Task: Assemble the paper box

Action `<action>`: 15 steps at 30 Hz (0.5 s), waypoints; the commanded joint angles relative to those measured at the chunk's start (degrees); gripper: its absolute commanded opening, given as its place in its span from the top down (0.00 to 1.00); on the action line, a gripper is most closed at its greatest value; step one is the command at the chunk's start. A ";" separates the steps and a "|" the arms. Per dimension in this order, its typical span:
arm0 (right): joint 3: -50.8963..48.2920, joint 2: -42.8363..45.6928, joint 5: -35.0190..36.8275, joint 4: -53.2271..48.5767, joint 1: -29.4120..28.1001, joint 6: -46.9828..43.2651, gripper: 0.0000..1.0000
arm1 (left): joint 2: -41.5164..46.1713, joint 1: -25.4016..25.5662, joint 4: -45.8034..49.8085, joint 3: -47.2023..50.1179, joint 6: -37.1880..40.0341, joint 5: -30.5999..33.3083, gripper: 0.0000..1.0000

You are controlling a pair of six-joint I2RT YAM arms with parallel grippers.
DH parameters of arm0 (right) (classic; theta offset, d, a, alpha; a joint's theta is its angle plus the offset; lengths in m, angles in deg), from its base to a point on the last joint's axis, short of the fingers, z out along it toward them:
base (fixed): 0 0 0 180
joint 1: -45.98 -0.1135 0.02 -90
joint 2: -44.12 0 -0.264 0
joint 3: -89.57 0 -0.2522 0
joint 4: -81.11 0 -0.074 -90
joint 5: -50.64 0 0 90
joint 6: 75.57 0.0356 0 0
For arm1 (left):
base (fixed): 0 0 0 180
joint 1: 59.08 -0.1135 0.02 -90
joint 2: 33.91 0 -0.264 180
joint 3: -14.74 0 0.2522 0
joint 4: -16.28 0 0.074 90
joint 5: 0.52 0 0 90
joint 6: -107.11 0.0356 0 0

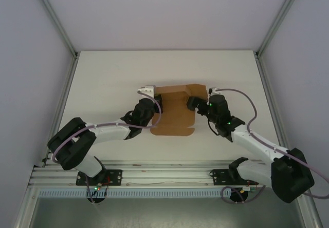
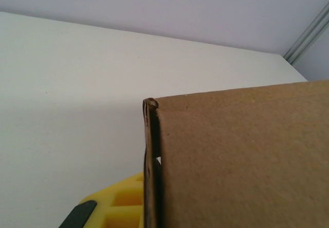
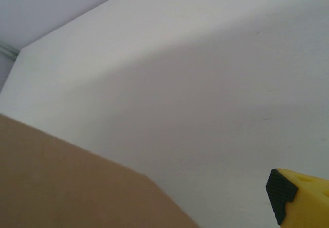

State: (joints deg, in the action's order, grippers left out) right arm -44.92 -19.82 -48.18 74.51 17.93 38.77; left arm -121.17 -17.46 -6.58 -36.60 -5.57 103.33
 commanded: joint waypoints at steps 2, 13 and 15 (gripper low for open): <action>1.65 -3.82 -11.79 5.98 -0.09 2.58 0.06 | -0.88 0.30 -2.04 -2.13 -2.47 -1.06 1.00; 0.57 -5.18 -21.28 14.89 -0.08 12.03 0.71 | -1.96 0.29 -2.58 -3.20 -3.40 1.53 1.00; 0.46 -4.41 -21.00 14.50 -0.13 12.35 0.80 | -2.10 0.27 -2.40 -3.35 -3.44 1.69 1.00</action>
State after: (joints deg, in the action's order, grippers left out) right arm -44.83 -25.79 -66.25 86.57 18.28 49.17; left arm -122.46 -17.54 -6.86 -38.11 -7.97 104.18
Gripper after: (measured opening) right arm 0.225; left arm 0.088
